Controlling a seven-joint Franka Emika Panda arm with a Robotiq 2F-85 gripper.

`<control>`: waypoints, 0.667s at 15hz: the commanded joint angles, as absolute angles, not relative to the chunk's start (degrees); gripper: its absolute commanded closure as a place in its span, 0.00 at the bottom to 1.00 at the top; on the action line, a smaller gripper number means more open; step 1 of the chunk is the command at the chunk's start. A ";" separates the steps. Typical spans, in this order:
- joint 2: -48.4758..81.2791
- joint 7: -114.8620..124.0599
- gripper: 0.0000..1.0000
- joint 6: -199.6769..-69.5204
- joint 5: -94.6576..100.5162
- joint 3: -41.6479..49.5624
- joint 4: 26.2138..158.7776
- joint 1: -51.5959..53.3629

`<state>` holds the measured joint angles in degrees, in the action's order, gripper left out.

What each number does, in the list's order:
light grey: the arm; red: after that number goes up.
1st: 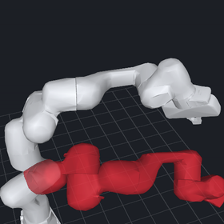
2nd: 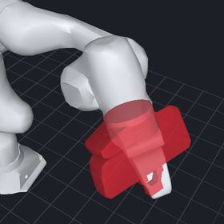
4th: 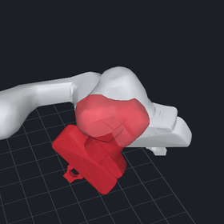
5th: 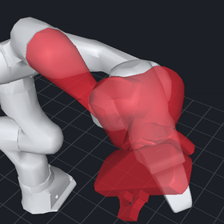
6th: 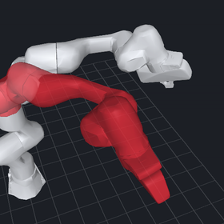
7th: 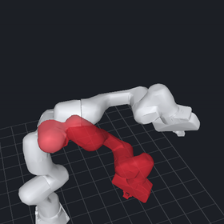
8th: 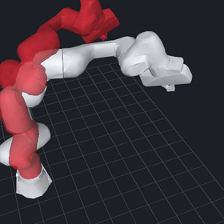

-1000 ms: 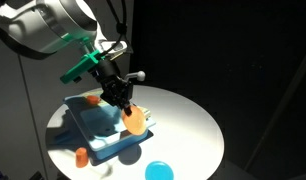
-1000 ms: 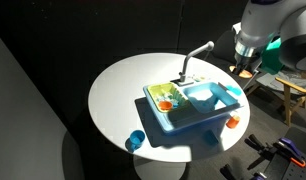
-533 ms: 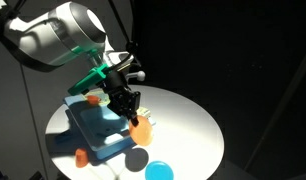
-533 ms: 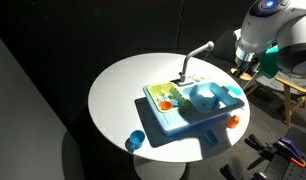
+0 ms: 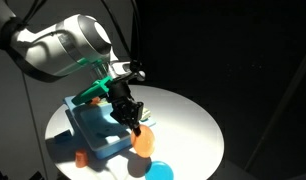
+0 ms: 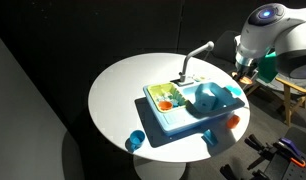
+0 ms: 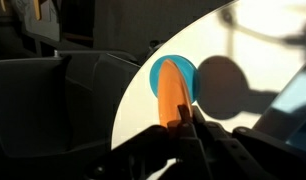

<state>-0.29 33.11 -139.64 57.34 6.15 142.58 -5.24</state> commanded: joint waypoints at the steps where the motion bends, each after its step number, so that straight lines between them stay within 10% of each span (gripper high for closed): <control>1: 1.17 35.47 0.99 -141.87 60.65 7.27 141.84 -6.51; 10: 3.21 36.91 0.99 -144.37 68.40 9.83 141.90 -8.19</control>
